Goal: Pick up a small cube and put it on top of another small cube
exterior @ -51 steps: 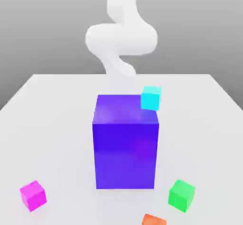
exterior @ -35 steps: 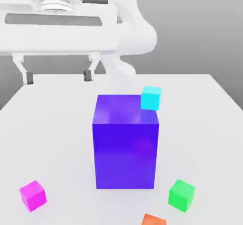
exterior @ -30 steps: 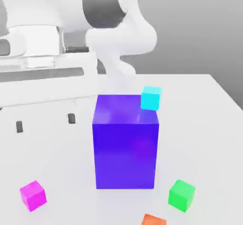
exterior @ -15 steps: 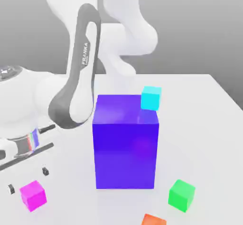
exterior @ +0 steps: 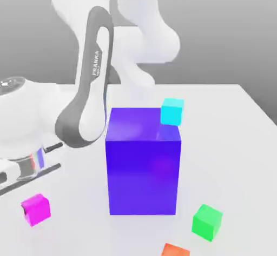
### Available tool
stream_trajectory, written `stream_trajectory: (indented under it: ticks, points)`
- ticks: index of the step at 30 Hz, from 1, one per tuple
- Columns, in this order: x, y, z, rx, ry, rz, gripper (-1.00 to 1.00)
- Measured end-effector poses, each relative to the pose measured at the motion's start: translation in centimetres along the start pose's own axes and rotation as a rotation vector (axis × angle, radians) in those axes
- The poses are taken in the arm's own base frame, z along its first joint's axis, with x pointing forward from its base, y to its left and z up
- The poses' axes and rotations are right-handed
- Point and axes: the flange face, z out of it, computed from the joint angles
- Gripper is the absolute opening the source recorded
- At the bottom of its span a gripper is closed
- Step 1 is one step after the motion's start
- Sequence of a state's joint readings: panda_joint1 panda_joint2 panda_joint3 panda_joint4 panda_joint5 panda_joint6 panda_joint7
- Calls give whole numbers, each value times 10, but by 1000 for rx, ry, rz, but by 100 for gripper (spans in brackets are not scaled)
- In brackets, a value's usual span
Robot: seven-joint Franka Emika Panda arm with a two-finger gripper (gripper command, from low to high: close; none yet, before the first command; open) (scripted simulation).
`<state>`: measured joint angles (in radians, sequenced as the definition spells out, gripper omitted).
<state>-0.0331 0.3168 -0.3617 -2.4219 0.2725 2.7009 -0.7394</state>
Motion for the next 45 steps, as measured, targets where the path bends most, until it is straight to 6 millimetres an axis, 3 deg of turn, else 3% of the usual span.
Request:
stream_trajectory:
  ticks: [6,9,14,28,45]
  points:
    - [56,-94,8,17,-16,-472,-100]
    - [67,-133,12,23,-30,-674,-100]
    - [72,-180,15,28,-56,-937,-100]
    - [60,-261,4,25,-100,-1495,-100]
    - [32,-357,-34,7,-67,-2162,-100]
